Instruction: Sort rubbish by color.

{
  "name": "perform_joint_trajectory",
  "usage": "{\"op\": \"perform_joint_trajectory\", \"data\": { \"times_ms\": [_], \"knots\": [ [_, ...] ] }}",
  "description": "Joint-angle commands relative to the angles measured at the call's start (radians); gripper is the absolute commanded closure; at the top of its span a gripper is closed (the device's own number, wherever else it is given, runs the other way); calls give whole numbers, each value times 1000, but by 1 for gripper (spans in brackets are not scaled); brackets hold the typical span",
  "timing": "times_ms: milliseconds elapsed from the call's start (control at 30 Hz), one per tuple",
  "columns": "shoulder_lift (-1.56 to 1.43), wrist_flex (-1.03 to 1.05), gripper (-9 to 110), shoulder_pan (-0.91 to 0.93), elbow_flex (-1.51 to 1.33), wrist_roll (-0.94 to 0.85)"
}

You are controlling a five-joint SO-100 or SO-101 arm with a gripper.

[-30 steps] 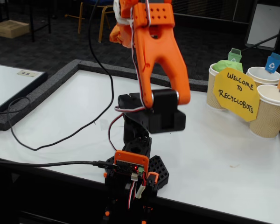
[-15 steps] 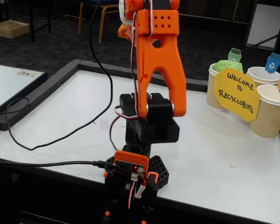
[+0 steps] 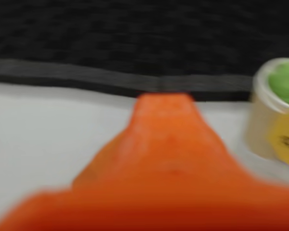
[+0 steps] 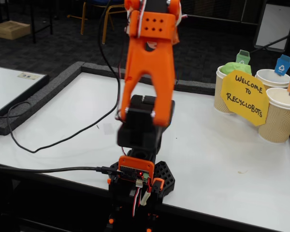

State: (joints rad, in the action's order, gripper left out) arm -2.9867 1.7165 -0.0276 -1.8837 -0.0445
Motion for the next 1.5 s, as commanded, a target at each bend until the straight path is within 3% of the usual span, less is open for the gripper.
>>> {"op": "perform_joint_trajectory", "data": {
  "times_ms": [0, 533, 1467],
  "knots": [
    [-3, 0, 101, 187, 66, -21],
    [-5, 29, 101, 612, 144, -21],
    [67, 14, 101, 649, 249, -21]
  ]
}}
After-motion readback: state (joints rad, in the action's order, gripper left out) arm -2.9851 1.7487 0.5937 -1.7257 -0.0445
